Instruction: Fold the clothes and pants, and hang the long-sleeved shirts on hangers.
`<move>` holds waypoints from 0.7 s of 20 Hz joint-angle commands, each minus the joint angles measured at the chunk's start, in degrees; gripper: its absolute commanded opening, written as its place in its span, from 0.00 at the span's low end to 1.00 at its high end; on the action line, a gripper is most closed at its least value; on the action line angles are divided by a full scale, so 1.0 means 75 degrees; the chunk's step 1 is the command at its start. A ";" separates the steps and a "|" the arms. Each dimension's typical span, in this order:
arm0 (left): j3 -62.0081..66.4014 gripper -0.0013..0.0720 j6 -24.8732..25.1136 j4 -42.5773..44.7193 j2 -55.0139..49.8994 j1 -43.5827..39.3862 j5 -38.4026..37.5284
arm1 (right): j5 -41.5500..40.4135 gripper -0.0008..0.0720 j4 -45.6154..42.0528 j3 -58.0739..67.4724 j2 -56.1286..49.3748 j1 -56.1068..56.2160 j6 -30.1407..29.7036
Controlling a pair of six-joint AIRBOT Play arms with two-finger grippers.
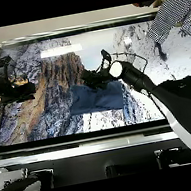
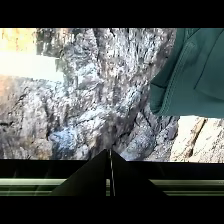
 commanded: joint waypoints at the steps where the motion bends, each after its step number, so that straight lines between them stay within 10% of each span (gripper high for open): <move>1: -0.0061 0.04 0.0000 0.0000 0.0003 0.0009 0.0000 | 0.0093 0.05 0.0350 0.0006 -0.0332 0.0009 -0.0262; 7: -0.0061 0.04 0.0000 -0.0044 0.0003 0.0009 0.0000 | 0.0361 0.06 0.0621 0.0006 -0.0475 0.0009 -0.0481; 10: -0.0061 0.04 -0.0003 -0.0050 0.0003 0.0009 -0.0003 | 0.0393 0.44 0.1445 0.0009 -0.0472 0.0009 -0.1212; 14: -0.0058 0.04 -0.0006 -0.0047 0.0006 0.0009 -0.0020 | 0.0857 0.67 0.2652 0.0009 -0.0172 -0.0009 -0.2407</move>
